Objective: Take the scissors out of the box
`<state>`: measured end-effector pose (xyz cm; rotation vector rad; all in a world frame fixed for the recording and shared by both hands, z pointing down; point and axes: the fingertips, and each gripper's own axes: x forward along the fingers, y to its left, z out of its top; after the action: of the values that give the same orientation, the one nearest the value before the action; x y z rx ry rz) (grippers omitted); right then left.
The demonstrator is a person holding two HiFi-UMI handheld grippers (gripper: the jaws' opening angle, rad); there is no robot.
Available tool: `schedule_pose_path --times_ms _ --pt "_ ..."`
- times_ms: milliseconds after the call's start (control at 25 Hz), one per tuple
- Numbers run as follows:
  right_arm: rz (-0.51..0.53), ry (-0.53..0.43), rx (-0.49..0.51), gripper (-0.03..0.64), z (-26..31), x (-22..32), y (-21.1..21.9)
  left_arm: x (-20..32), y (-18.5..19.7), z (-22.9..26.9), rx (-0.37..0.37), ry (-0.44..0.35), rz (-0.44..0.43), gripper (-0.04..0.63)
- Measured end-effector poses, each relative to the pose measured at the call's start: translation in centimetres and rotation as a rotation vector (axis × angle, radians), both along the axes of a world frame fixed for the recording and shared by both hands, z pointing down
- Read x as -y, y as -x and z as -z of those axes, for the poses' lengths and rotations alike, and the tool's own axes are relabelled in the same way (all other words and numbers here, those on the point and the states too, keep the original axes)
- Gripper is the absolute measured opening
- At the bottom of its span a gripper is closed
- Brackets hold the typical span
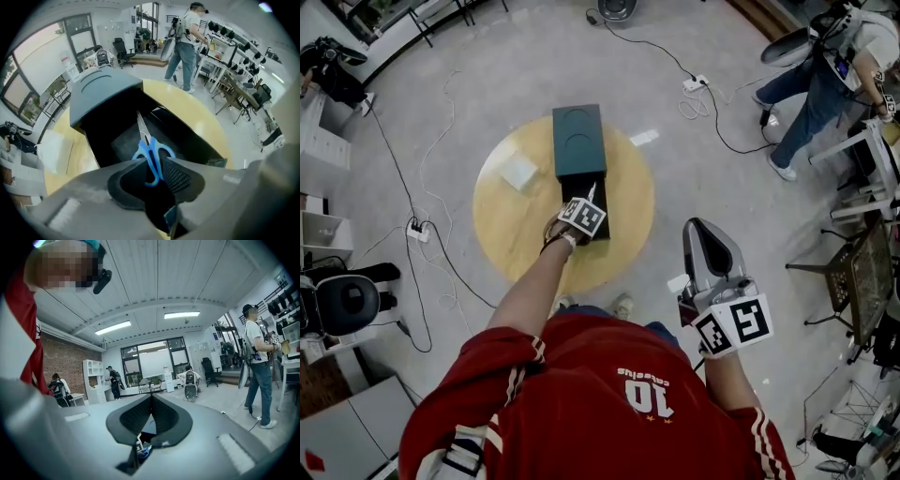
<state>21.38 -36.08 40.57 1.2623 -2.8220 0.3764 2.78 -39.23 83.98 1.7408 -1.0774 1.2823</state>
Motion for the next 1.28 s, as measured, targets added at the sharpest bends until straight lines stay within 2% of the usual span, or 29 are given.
schedule_pose_path --times_ms 200,480,1000,1280 --pt "-0.020 0.000 0.000 -0.011 -0.2 -0.5 -0.3 -0.2 -0.2 -0.6 0.008 0.049 0.001 0.101" --pt "-0.041 -0.005 0.001 -0.011 0.2 -0.8 -0.9 -0.2 0.5 0.5 -0.037 0.037 0.034 0.087" --pt "-0.013 -0.024 0.020 -0.011 1.0 -1.8 0.5 -0.9 0.6 4.2 -0.104 -0.074 0.028 0.086" --pt "-0.006 -0.038 0.028 -0.011 1.7 -2.3 1.8 -1.1 1.5 6.3 -0.130 -0.128 0.054 0.084"
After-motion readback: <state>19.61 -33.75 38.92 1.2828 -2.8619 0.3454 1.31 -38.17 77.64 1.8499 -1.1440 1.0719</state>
